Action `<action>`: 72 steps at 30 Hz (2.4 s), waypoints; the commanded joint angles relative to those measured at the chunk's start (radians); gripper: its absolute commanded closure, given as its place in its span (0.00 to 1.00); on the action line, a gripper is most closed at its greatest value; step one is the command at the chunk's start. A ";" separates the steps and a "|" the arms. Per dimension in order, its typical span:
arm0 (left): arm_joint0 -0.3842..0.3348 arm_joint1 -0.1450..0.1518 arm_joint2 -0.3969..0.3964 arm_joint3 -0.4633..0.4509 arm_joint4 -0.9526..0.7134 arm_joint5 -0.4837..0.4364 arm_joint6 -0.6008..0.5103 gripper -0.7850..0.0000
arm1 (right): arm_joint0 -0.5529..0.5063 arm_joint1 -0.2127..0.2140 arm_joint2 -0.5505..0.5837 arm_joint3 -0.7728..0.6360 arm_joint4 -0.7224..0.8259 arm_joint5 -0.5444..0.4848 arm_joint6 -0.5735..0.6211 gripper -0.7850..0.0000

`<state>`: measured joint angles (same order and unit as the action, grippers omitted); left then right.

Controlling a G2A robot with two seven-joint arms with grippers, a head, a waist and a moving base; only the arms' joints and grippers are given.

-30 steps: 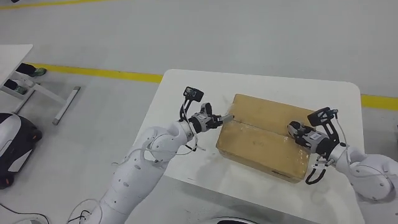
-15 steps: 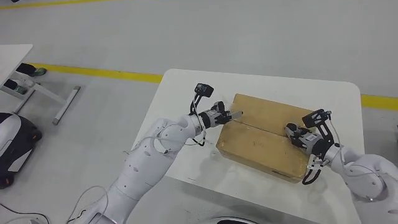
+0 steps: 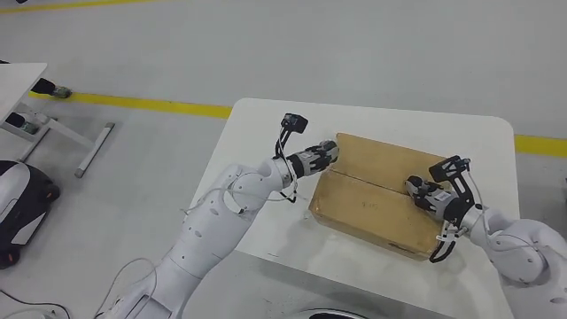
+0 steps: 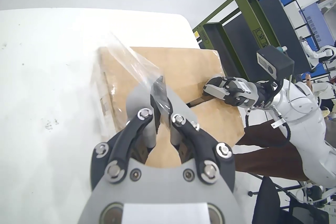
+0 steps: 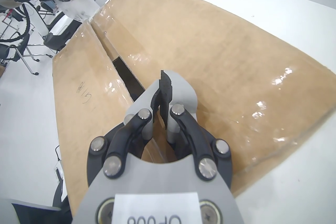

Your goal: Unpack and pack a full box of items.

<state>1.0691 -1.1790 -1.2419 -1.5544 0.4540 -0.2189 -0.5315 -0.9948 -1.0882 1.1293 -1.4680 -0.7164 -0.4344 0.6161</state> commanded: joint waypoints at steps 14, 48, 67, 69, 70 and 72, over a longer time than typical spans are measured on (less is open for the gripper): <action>0.025 0.010 -0.046 -0.034 0.005 -0.048 0.025 0.87 | 0.014 -0.007 -0.038 0.009 -0.058 0.007 0.008 1.00; 0.096 0.041 -0.081 -0.164 0.433 0.021 -0.081 0.00 | 0.045 -0.024 -0.076 0.037 -0.066 0.011 0.009 1.00; 0.028 0.001 -0.062 0.110 -0.141 0.128 -0.074 0.00 | 0.038 -0.023 -0.065 0.036 -0.073 -0.001 0.010 1.00; 0.014 -0.002 -0.049 0.127 -0.144 0.124 -0.069 0.00 | 0.035 -0.023 -0.064 0.033 -0.074 -0.002 0.011 1.00; 0.011 -0.003 -0.045 0.133 -0.146 0.124 -0.067 0.00 | 0.035 -0.023 -0.064 0.032 -0.074 -0.004 0.011 1.00; 0.001 -0.006 -0.036 0.150 -0.164 0.123 -0.065 0.00 | 0.032 -0.023 -0.063 0.029 -0.073 -0.006 0.009 1.00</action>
<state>1.0746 -1.1836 -1.2821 -1.4125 0.3014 -0.0954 -0.5973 -0.9615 -1.1114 1.0657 -1.4376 -0.7904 -0.4393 0.6262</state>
